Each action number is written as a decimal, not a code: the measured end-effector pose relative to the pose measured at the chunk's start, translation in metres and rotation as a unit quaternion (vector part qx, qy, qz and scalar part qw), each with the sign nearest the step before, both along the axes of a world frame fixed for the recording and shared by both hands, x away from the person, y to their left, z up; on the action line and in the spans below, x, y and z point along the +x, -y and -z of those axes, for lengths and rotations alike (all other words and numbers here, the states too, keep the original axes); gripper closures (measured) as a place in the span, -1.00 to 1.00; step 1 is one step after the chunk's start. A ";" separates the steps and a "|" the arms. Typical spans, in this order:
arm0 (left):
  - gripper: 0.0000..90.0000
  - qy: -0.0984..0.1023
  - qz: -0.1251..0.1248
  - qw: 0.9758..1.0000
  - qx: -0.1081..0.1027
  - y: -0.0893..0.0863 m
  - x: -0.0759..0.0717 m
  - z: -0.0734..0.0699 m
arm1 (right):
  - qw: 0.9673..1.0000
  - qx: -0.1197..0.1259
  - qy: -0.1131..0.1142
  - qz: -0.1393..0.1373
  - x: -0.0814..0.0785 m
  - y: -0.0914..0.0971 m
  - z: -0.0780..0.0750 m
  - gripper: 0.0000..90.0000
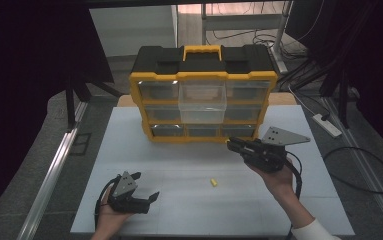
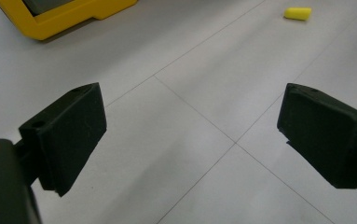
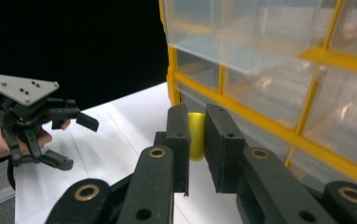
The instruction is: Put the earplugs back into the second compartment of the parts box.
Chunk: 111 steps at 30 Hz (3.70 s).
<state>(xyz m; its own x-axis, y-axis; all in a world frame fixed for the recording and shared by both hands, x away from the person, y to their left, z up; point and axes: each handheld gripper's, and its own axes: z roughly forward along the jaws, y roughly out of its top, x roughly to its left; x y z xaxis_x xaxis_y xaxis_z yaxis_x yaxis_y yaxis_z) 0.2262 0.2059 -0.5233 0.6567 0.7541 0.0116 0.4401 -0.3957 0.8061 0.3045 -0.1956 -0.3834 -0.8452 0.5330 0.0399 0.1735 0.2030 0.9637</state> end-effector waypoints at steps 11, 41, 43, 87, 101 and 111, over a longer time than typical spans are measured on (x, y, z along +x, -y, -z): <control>-0.82 0.003 -0.001 1.000 -0.005 -0.002 0.000 -0.001 | 0.998 0.049 0.017 0.019 0.010 -0.004 -0.032 0.77; -0.82 0.002 0.003 1.000 -0.004 -0.001 -0.001 0.000 | 0.997 0.062 0.039 0.031 0.053 -0.040 -0.093 0.76; -0.82 0.002 0.003 1.000 -0.003 -0.001 -0.001 0.000 | 0.997 0.059 0.037 0.032 0.057 -0.044 -0.093 0.76; -0.82 0.003 0.002 1.000 -0.001 -0.001 -0.002 -0.001 | 0.996 0.033 0.051 0.060 0.011 -0.002 -0.058 -0.58; -0.82 0.002 0.003 1.000 0.000 0.000 -0.002 0.000 | 0.998 -0.004 0.016 0.059 -0.007 0.013 -0.014 -0.59; -0.82 0.005 0.001 1.000 -0.001 0.000 -0.002 0.000 | 0.997 -0.043 -0.020 0.061 -0.004 0.017 0.016 -0.58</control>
